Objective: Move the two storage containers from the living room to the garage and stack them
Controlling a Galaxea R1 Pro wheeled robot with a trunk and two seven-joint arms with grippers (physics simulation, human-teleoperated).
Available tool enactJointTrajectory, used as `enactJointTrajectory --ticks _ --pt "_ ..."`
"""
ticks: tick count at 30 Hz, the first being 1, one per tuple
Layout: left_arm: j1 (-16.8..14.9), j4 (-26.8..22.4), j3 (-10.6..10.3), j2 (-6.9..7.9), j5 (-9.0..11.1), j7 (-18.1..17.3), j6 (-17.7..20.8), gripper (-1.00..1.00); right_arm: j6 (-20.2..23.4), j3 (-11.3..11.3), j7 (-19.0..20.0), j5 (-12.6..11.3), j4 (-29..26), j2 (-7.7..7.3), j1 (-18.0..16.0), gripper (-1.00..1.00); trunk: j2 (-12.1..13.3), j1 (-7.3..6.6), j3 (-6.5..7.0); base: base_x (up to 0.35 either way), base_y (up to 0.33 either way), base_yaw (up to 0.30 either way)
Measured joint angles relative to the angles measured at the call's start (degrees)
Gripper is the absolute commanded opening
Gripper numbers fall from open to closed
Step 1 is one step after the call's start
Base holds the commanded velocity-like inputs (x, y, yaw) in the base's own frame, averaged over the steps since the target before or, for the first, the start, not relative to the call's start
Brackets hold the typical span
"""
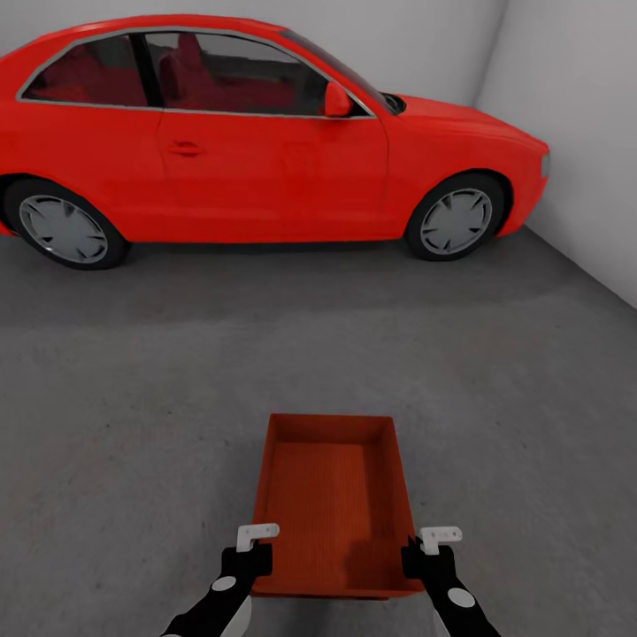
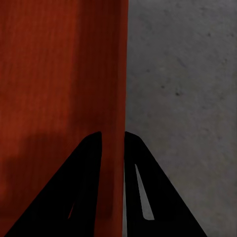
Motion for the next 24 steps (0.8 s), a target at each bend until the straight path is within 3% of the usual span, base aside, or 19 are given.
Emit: enactJointTrajectory --ticks 24 --pt "0.0 -0.8 0.5 -0.02 -0.4 -0.5 -0.8 -1.0 -0.1 0.4 -0.4 0.1 -1.4 -0.01 0.0 -1.0 -9.6 5.26 -4.3 0.0 0.0 0.0"
